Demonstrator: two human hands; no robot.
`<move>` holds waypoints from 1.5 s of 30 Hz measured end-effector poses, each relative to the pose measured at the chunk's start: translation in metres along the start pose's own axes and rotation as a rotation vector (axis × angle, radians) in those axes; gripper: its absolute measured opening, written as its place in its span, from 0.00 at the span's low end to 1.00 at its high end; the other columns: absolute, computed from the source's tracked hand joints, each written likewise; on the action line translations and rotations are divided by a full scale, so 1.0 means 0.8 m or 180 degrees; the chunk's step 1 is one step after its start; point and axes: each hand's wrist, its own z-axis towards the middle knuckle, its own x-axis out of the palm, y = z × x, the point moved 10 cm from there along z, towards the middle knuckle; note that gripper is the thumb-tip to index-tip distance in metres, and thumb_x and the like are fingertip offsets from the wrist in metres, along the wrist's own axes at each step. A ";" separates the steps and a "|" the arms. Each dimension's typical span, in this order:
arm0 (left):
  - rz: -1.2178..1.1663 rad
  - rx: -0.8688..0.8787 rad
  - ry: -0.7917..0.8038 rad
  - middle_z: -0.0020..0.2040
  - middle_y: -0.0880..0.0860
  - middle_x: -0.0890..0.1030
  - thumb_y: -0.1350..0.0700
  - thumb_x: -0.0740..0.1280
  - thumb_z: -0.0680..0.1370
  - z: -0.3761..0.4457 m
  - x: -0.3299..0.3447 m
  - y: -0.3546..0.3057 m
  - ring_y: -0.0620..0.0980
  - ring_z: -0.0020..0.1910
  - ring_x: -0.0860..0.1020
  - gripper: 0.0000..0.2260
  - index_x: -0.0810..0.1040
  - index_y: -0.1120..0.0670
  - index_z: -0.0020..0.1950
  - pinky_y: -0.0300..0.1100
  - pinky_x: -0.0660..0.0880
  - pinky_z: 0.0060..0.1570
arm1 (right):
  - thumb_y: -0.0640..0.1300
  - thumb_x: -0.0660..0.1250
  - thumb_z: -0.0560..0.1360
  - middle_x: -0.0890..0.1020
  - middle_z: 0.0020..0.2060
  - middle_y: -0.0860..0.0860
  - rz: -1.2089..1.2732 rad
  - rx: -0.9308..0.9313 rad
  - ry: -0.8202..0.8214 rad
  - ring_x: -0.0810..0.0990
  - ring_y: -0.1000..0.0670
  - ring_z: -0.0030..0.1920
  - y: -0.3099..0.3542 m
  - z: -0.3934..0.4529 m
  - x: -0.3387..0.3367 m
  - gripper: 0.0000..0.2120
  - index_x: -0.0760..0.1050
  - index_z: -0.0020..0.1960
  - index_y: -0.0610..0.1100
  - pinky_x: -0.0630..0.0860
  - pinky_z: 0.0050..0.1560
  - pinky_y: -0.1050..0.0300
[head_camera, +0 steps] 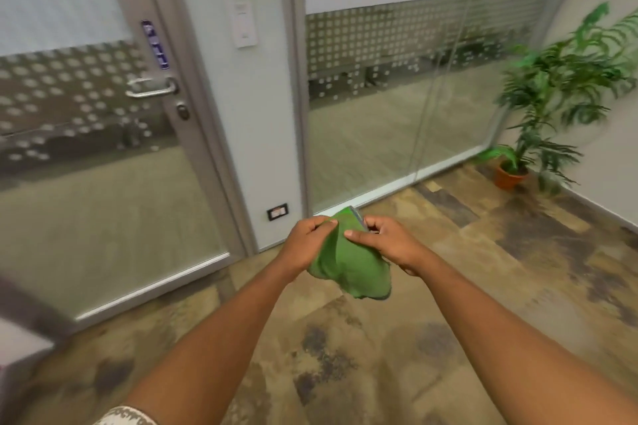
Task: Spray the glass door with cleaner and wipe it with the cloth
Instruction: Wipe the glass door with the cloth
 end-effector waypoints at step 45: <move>0.2044 0.1673 -0.0968 0.30 0.53 0.70 0.52 0.62 0.71 0.016 -0.721 -0.142 0.46 0.31 0.67 0.10 0.69 0.55 0.31 0.44 0.68 0.34 | 0.44 0.66 0.71 0.85 0.41 0.36 0.1348 0.0744 0.2164 0.86 0.40 0.39 0.237 0.339 0.757 0.13 0.83 0.45 0.34 0.83 0.41 0.43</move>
